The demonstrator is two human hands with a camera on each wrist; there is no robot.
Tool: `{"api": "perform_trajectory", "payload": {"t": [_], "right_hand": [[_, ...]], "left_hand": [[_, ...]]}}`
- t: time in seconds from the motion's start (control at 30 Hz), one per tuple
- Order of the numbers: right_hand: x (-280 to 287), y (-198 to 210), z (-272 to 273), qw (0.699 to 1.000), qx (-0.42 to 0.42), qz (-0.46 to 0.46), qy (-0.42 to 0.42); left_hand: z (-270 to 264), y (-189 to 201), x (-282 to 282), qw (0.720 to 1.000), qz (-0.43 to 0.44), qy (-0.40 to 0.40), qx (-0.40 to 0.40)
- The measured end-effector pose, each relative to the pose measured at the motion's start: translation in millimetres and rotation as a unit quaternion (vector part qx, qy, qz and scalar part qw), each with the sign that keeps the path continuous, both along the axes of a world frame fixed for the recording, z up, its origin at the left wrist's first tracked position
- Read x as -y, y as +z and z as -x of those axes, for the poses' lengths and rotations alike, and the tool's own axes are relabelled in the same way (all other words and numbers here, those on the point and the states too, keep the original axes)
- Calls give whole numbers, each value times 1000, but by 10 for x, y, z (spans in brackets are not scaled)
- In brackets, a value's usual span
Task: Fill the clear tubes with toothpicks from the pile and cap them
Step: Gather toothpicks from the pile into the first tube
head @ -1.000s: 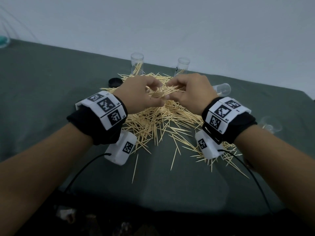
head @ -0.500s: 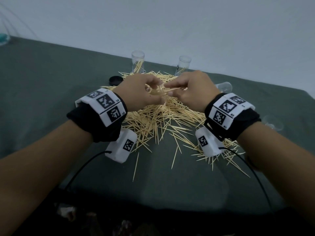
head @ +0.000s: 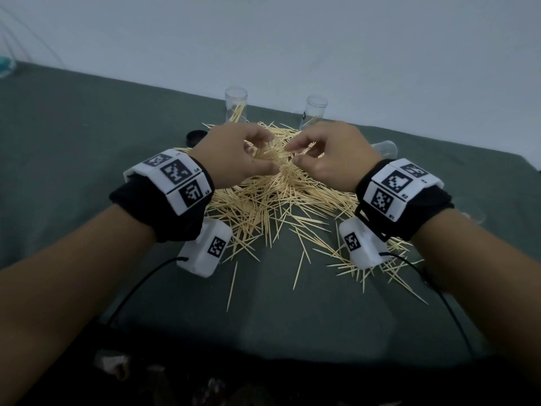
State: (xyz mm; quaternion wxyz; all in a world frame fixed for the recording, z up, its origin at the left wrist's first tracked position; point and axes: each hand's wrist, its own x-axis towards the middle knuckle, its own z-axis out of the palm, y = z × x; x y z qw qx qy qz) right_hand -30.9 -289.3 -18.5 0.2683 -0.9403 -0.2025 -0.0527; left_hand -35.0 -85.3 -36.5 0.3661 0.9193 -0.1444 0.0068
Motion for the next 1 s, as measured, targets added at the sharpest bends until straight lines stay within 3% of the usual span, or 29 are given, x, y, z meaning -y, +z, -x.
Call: {"api": "perform_trajectory", "payload": {"t": [0.13, 0.47, 0.63, 0.8, 1.0], "right_hand": [[-40, -10, -4, 999, 19, -31, -32], [-73, -26, 60, 998, 42, -47, 4], [-69, 17, 148, 993, 83, -84, -17], [-154, 105, 425, 994, 18, 19, 107], [-556, -41, 894, 947, -99, 189, 241]], "left_hand": [[25, -7, 32, 1000, -14, -16, 8], [58, 14, -34, 1000, -25, -18, 2], [135, 38, -157, 999, -36, -12, -3], [208, 71, -329, 999, -39, 13, -2], [304, 114, -436, 998, -61, 21, 26]]}}
